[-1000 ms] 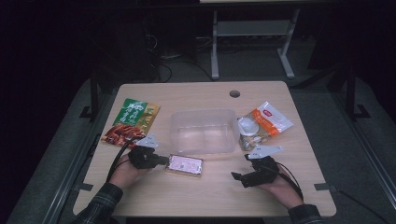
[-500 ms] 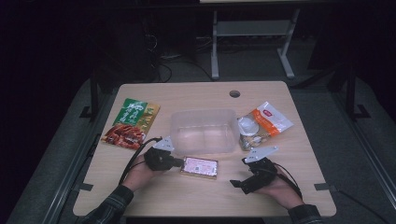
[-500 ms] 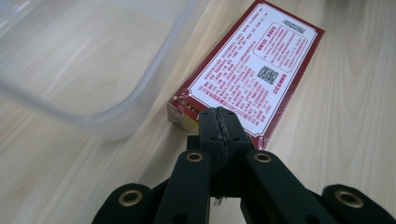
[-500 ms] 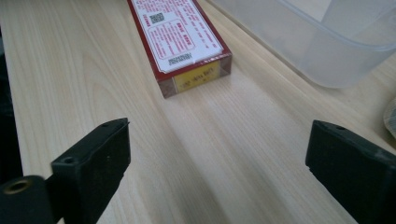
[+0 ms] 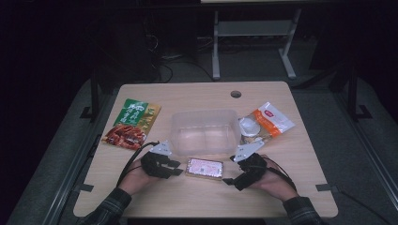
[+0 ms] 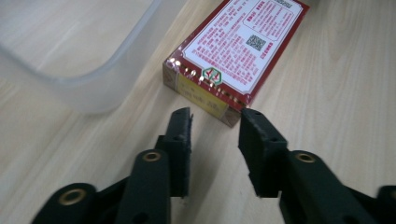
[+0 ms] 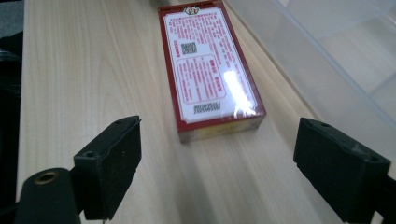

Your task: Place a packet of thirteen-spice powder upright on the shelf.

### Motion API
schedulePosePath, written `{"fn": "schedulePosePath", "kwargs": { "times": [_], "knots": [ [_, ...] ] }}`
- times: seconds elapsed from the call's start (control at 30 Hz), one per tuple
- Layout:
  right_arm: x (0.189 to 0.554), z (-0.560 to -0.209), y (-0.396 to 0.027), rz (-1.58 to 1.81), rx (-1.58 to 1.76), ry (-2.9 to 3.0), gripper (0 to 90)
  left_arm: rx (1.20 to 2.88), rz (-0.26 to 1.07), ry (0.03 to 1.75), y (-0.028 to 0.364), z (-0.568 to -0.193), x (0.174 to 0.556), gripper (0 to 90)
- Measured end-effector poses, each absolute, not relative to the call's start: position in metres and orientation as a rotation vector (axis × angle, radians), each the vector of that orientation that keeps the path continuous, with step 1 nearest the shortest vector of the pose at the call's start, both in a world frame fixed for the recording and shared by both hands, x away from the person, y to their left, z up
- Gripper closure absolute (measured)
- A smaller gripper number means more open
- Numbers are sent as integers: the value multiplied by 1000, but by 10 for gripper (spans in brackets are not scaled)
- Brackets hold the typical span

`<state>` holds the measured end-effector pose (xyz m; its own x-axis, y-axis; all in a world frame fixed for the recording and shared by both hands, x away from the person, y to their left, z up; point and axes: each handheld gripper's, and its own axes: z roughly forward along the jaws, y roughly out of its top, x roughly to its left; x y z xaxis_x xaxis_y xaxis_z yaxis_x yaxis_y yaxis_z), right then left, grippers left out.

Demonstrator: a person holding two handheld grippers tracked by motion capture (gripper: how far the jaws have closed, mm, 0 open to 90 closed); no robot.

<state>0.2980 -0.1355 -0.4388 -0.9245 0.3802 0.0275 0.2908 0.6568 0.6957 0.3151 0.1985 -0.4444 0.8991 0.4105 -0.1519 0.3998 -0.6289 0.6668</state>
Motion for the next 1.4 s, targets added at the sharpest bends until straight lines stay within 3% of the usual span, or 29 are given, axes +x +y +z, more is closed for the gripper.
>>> {"fn": "schedulePosePath", "kwargs": {
  "times": [0.43, 1.07, 1.4],
  "knots": [
    [316, -446, -104, 1084, 376, 2803, 156, 2322, 79, 599, 224, -449, 288, 372],
    [327, -465, -85, 1012, 359, 2857, 273, 2307, 50, 565, 221, -453, 293, 342],
    [323, -465, -87, 1004, 358, 2857, 315, 2300, 64, 542, 220, -451, 293, 281]
  ]
}}
